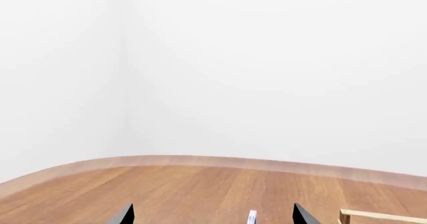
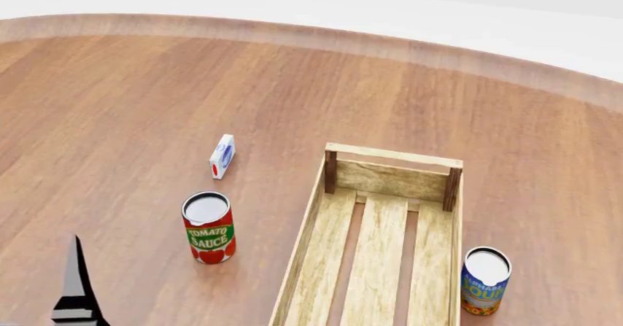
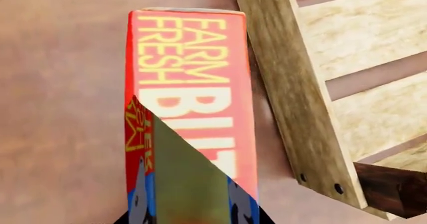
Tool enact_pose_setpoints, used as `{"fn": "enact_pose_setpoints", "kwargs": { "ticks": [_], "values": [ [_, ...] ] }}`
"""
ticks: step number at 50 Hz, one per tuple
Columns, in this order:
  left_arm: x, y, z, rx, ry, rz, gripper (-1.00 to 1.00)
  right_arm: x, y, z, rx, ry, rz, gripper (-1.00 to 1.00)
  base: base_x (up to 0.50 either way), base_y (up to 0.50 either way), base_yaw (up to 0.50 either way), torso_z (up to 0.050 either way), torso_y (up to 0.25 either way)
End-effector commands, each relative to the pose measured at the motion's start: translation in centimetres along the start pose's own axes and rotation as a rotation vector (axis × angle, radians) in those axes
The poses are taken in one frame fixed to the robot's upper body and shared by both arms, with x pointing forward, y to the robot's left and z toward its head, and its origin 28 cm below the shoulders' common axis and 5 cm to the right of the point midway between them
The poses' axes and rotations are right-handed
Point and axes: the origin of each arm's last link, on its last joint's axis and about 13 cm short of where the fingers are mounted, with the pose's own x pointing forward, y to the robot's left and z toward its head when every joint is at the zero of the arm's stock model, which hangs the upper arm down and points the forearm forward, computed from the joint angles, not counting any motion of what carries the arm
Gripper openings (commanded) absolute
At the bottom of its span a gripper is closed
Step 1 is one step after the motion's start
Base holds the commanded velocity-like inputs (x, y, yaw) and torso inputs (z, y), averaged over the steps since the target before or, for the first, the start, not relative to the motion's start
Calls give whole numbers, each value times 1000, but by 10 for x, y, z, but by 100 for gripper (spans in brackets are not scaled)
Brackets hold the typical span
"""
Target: Pick up the butter and put it in the tray.
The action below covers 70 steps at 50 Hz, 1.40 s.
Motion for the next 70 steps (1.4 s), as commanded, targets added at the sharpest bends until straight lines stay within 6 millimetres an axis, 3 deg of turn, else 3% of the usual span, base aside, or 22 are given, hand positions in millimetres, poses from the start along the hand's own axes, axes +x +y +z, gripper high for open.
{"fn": "enact_pose_setpoints", "kwargs": {
  "ticks": [1,20,33,46,58,70],
  "values": [
    [2,1,3,-31,-9,-14,100,-6,4,20,-44,-61,59,-100,0,0,0,0,0],
    [1,2,8,-42,-23,-12,100,-55,-1,58,-93,-223,-13,-100,0,0,0,0,0],
    [1,4,10,-46,-26,-8,100,-105,-12,89,-131,-388,-135,-100,0,0,0,0,0],
    [0,4,11,-50,-26,-10,100,-144,-27,109,-111,-525,-298,-100,0,0,0,0,1],
    [1,5,12,-50,-27,-4,100,-132,-55,119,109,-637,-476,-100,0,0,0,0,1],
    [2,5,12,-47,-28,-3,100,-110,-93,136,294,-603,-702,-100,0,0,0,0,1]
  ]
}}
